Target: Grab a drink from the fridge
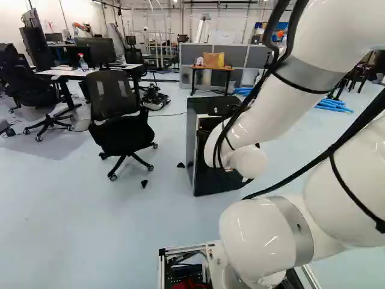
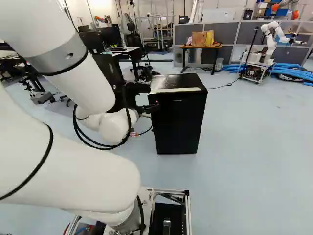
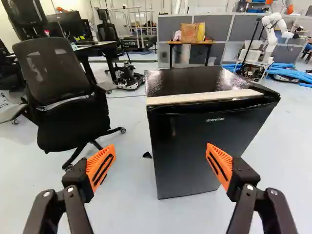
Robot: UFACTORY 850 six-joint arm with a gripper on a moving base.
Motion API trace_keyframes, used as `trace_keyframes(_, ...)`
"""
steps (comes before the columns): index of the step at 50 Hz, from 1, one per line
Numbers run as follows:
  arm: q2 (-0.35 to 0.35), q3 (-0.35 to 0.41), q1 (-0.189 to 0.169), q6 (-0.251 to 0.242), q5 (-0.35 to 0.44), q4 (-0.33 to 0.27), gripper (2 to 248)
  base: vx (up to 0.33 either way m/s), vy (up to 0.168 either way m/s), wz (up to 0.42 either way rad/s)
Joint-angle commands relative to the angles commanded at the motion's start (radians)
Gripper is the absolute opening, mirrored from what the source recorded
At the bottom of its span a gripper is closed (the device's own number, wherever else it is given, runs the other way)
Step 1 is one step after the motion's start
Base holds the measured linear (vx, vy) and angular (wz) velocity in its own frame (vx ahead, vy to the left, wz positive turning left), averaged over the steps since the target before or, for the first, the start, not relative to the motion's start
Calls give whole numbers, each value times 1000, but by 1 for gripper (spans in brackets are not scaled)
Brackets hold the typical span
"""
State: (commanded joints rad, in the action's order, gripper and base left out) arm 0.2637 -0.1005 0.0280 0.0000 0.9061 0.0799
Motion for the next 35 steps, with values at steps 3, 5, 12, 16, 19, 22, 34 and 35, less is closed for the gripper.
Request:
trace_keyframes(3,-7,-6,7,0,4,3,247,0,0,0)
trace_keyframes(5,-12,-10,11,0,6,5,247,0,0,0)
trace_keyframes(12,-39,-34,27,0,14,14,247,0,0,0)
trace_keyframes(16,-58,-51,35,0,19,24,247,0,0,0)
trace_keyframes(19,-73,-64,41,0,24,33,247,0,0,0)
trace_keyframes(22,-88,-77,47,0,28,42,247,0,0,0)
trace_keyframes(34,-145,-130,74,0,37,84,247,0,0,0)
trace_keyframes(35,-150,-134,77,0,37,88,247,0,0,0)
